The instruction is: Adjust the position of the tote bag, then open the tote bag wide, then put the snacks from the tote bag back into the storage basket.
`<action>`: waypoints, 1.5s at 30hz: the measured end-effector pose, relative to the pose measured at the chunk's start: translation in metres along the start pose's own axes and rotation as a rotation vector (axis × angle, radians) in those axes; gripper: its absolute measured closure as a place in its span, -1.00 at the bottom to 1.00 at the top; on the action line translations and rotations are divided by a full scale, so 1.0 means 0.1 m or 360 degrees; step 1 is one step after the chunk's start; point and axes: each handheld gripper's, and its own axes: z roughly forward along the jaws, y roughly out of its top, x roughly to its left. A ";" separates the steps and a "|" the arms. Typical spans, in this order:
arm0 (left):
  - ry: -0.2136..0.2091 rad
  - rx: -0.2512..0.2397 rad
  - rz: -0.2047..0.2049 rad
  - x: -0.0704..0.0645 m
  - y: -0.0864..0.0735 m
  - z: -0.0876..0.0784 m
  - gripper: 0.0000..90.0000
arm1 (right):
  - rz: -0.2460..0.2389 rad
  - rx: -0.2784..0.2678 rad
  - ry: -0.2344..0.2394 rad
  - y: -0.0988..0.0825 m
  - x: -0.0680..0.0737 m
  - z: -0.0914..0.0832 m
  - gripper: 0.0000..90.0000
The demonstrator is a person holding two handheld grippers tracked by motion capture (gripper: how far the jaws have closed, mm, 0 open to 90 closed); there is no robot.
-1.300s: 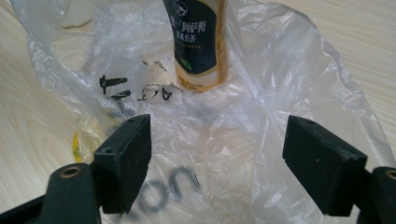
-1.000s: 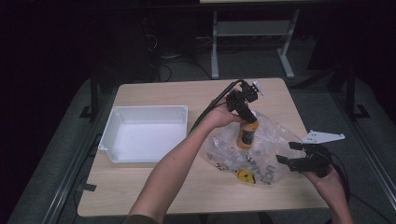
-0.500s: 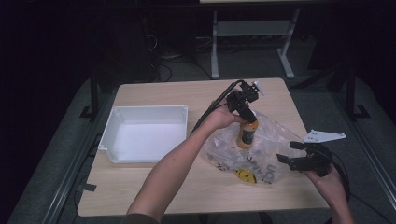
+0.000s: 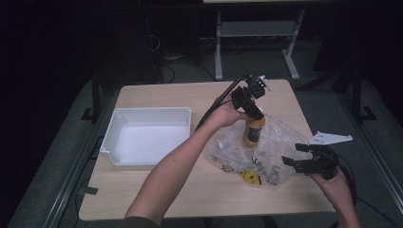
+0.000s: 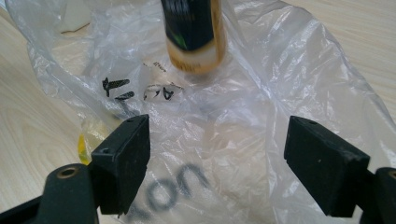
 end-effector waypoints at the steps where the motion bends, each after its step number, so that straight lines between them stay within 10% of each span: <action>1: -0.0003 0.0000 0.0010 -0.01 0.02 -0.05 0.31 | -0.0005 -0.0006 -0.0002 0.00 0.00 0.00 -0.50; 45: 0.0114 -0.0115 -0.0003 0.09 -0.21 -1.13 0.31 | -0.0021 0.0003 -0.0023 0.04 0.05 0.02 -0.48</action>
